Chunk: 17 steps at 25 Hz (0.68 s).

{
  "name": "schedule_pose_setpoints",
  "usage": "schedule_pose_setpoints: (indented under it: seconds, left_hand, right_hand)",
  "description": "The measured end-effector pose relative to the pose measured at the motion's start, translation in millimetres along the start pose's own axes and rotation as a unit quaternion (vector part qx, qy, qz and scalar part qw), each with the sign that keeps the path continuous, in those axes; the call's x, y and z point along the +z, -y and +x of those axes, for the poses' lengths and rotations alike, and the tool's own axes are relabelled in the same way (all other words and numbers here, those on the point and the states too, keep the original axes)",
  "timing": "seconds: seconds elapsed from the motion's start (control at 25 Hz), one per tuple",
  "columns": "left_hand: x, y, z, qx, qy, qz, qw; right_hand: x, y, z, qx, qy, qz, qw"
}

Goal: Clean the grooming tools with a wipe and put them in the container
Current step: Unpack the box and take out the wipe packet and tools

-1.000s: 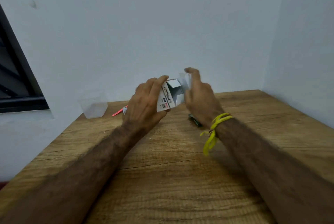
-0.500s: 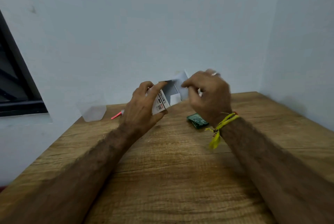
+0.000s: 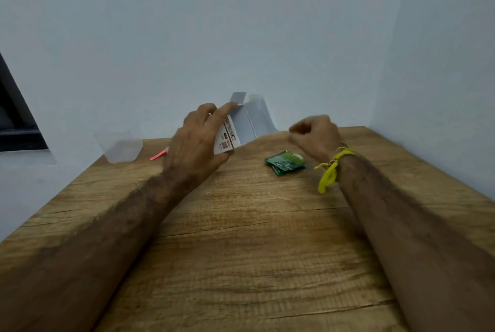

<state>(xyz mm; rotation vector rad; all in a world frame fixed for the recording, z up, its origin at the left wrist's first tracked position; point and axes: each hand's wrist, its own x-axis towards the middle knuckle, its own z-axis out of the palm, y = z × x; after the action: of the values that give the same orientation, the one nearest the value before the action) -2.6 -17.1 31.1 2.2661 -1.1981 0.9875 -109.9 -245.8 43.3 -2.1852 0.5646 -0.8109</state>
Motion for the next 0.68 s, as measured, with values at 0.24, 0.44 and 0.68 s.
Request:
schedule_pose_setpoints:
  seconds: [0.24,0.44,0.68]
  left_hand:
    - [5.0,-3.1,-3.8,0.018,0.001,0.0,1.0]
    - [5.0,-4.6,-4.9,0.009,0.009,-0.009,1.0]
    - [4.0,-7.3,-5.5,-0.003,0.019,-0.01,1.0]
  right_hand:
    - [9.1,-15.2,4.9,0.047,0.211,-0.199,0.956]
    - [10.1,-21.0,7.7,0.034,0.159,-0.116,0.98]
    - [12.2,-23.9,15.7,0.041,0.055,-0.019,0.997]
